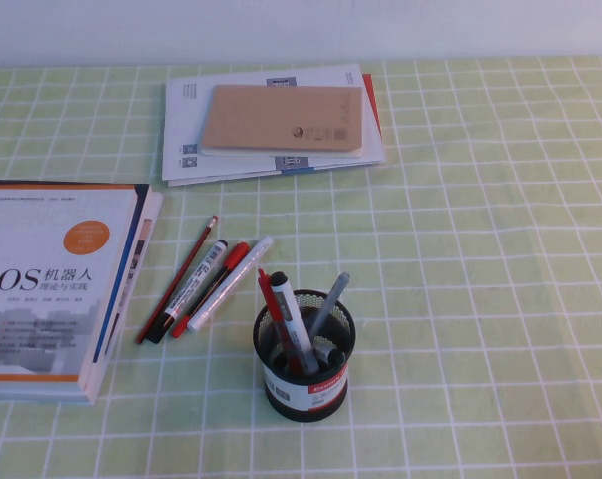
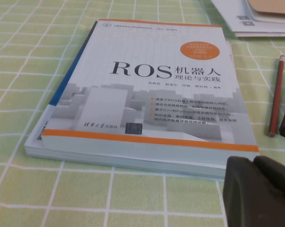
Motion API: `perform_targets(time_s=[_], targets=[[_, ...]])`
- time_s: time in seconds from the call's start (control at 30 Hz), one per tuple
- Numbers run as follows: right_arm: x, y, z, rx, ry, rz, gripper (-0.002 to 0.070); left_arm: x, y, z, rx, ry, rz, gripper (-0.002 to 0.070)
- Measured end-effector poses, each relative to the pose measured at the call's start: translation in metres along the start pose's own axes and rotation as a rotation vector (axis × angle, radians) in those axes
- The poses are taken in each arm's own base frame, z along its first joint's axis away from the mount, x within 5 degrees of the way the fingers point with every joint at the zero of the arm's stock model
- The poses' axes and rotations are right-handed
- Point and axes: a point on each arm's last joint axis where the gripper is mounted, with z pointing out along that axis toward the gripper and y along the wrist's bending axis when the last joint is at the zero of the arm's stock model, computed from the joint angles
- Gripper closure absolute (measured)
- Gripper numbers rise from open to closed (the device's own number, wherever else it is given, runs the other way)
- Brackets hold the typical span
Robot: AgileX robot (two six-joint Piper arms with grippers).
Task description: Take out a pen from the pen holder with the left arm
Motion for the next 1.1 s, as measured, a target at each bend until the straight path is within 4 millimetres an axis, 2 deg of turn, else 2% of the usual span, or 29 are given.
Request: perform_targets(time_s=[0.67, 0.77, 0.97, 1.1], targets=[[0.0, 0.0, 0.0, 0.0, 0.0, 0.0, 0.0689, -0.002, -0.002, 0.0, 0.018, -0.02, -0.037, 0.0678], [0.0, 0.0, 0.0, 0.0, 0.0, 0.0, 0.0689, -0.007, -0.005, 0.0, 0.057, -0.071, -0.129, 0.0678], [0.0, 0.0, 0.0, 0.0, 0.0, 0.0, 0.0689, -0.02, -0.009, -0.003, 0.155, -0.192, -0.507, 0.0678], [0.0, 0.0, 0.0, 0.0, 0.0, 0.0, 0.0689, -0.024, -0.009, -0.004, 0.172, -0.233, -0.581, 0.0678]])
